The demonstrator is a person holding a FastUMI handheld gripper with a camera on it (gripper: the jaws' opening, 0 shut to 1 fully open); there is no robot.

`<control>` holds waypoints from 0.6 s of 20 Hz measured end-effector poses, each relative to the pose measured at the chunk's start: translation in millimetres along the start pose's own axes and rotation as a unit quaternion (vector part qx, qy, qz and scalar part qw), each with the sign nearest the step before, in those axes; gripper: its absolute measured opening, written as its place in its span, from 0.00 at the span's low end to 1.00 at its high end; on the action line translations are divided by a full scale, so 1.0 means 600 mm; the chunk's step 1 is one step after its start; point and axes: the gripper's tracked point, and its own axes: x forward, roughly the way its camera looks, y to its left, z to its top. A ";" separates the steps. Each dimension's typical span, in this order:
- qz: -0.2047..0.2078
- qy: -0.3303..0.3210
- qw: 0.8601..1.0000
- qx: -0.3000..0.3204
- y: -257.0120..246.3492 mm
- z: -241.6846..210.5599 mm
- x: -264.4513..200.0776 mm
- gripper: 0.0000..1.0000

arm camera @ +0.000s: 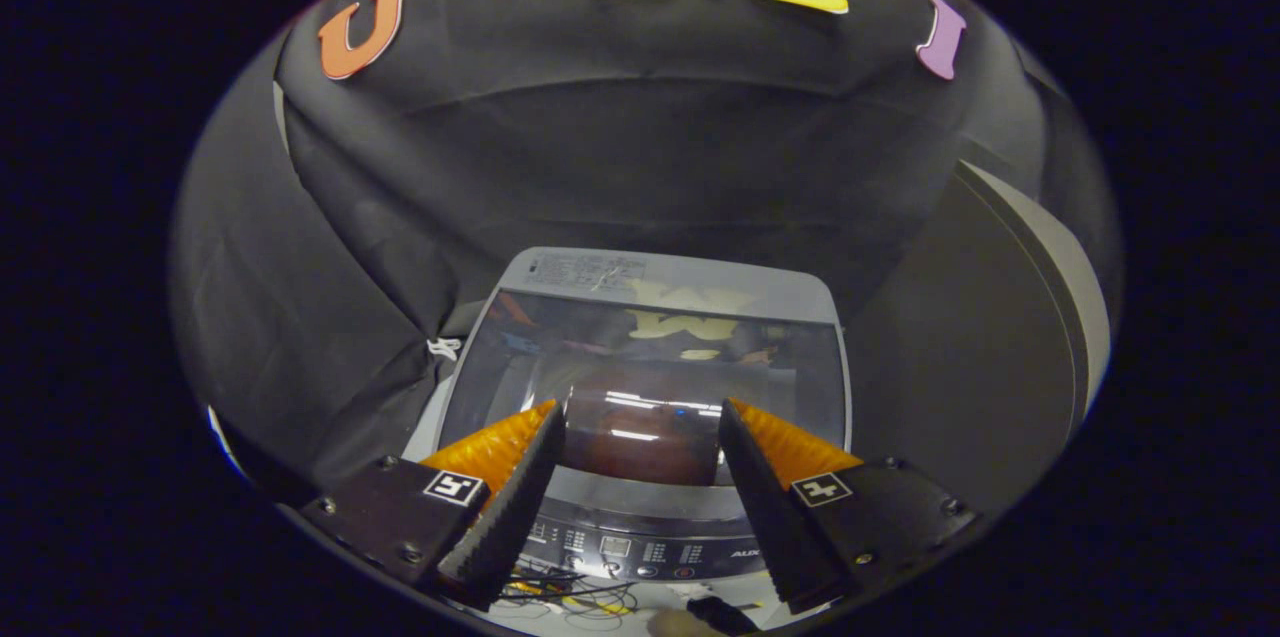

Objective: Put the clothes into the washing machine and then close the washing machine lid.

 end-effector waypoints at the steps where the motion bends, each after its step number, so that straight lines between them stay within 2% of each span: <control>1: 0.002 0.002 1.000 -0.003 -0.001 -0.007 -0.005 0.97; 7: 0.019 -0.012 1.000 -0.012 -0.019 -0.043 -0.072 0.97; 12: 0.049 -0.091 0.995 0.002 -0.073 -0.025 -0.234 0.97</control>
